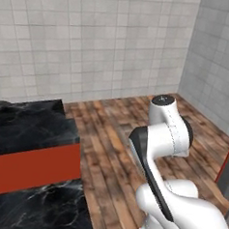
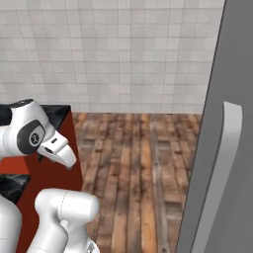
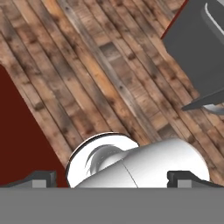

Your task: Retrieve the bottle and the shaker from the cabinet and place them next to the mixing bowl on the counter. Then add garlic from the fridge to the mixing bowl.

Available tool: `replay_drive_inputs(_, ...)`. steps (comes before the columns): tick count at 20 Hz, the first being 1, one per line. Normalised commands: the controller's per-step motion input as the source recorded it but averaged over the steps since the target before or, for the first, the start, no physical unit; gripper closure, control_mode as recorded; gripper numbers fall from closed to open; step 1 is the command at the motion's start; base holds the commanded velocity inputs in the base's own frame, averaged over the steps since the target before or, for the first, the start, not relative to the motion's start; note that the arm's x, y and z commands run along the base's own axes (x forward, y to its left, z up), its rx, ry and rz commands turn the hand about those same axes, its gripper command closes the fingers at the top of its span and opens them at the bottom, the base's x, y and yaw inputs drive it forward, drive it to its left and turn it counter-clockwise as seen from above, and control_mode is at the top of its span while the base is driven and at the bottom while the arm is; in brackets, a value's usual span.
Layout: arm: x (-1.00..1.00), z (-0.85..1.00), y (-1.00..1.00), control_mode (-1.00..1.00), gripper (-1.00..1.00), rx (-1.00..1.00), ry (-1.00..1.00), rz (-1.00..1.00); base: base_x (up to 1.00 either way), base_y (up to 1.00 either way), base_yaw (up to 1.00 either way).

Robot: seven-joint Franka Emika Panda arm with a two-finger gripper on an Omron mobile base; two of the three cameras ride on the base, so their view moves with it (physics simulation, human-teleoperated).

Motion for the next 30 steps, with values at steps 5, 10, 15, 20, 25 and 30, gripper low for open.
replay_drive_inputs(5,0.00,0.00,0.00,1.00,-1.00,0.00,0.00,0.00,-0.02,1.00,-0.06)
replay_drive_inputs(10,0.00,0.00,0.00,1.00,-1.00,0.00,0.00,0.00,-0.59,1.00,0.00)
replay_drive_inputs(15,0.00,0.00,0.00,1.00,-1.00,0.00,0.00,0.00,-0.95,0.88,0.01)
replay_drive_inputs(20,0.00,0.00,0.00,1.00,-1.00,0.00,0.00,0.00,-1.00,0.07,0.06)
replay_drive_inputs(25,0.00,0.00,0.00,1.00,-1.00,0.00,0.00,0.00,-1.00,-0.01,0.10)
replay_drive_inputs(30,0.00,0.00,0.00,1.00,-1.00,0.00,0.00,0.00,-0.64,-0.01,0.12)
